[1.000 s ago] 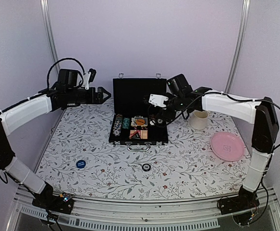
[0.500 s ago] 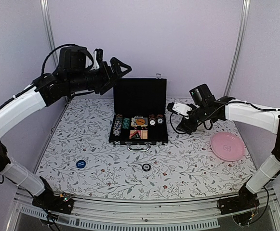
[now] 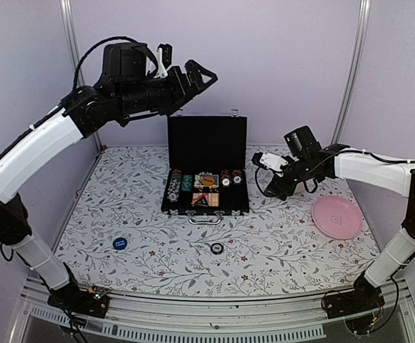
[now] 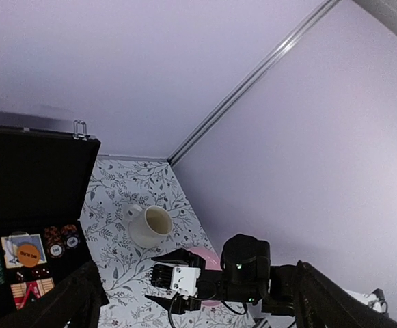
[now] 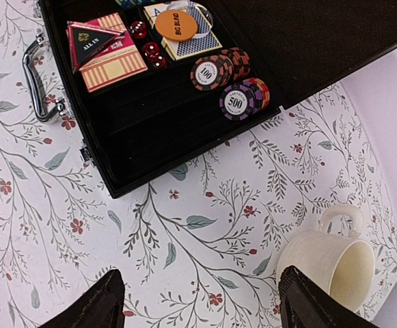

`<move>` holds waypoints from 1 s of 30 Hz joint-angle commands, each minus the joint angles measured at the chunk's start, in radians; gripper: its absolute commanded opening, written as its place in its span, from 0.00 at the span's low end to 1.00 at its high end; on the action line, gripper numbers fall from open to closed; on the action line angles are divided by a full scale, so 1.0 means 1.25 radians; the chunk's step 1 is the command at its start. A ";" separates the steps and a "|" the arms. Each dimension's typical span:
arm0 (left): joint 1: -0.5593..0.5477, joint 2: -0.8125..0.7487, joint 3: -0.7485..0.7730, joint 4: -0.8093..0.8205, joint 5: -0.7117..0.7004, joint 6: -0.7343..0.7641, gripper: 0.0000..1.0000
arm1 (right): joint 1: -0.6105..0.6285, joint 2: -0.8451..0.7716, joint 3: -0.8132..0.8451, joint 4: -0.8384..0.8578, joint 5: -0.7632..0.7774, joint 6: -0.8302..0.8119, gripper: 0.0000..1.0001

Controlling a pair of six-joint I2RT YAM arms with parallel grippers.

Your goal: Pack up texas hold em set

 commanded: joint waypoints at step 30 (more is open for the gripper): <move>0.351 -0.080 -0.733 -0.464 0.078 0.264 0.79 | 0.008 -0.053 -0.082 -0.009 -0.395 -0.007 0.63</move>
